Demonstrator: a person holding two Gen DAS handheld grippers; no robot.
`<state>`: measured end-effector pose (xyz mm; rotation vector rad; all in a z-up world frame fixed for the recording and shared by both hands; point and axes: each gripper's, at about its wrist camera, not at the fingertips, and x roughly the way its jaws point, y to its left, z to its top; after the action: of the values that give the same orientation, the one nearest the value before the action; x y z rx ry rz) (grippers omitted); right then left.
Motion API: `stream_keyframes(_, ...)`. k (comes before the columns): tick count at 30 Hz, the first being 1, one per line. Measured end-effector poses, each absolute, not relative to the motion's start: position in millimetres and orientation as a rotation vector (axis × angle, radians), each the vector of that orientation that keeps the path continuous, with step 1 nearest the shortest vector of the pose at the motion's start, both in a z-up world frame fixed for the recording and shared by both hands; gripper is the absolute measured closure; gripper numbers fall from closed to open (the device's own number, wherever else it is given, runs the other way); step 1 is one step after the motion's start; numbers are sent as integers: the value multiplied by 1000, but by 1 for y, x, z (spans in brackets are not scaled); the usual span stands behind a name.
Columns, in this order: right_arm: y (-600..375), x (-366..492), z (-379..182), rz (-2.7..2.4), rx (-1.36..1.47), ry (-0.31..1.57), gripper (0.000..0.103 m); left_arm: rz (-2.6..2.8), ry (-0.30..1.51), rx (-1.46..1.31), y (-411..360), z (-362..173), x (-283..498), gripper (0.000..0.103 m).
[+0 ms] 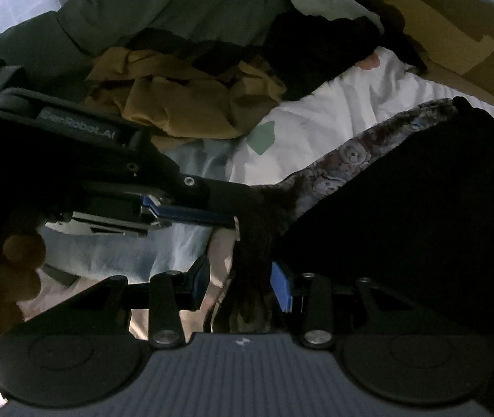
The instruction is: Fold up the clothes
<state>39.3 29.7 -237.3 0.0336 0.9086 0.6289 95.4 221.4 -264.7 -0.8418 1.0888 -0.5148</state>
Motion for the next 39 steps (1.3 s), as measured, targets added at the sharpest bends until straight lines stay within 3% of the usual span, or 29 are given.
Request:
stream_keyframes(7,38,52,-252,569,86,913,58,-548,1088,-879,218,-263,96,94)
stream_keyframes(8,40,54,-254,560,94,913,69,-552,1089,-879,217,-263,96,94)
stream_keyframes(9,38,56,-256,562,109,909,87,-554,1090,-877,216,-263,96,94)
stream_keyframes(11,37,57,-257,573,121,910,98,-559,1093,-873,215,-262,95,94)
stream_keyframes(14,34,57,-258,584,123,910,100,-568,1087,-846,212,-258,94,94)
stream_keyframes(16,30,56,-257,570,110,912,101,-563,1077,-801,210,-252,94,88)
stream_keyframes(21,7,55,-251,524,124,936,101,-543,1037,-762,212,-243,97,55)
stream_keyframes(39,-100,38,-188,447,110,911,102,-503,1179,-574,164,-260,109,54)
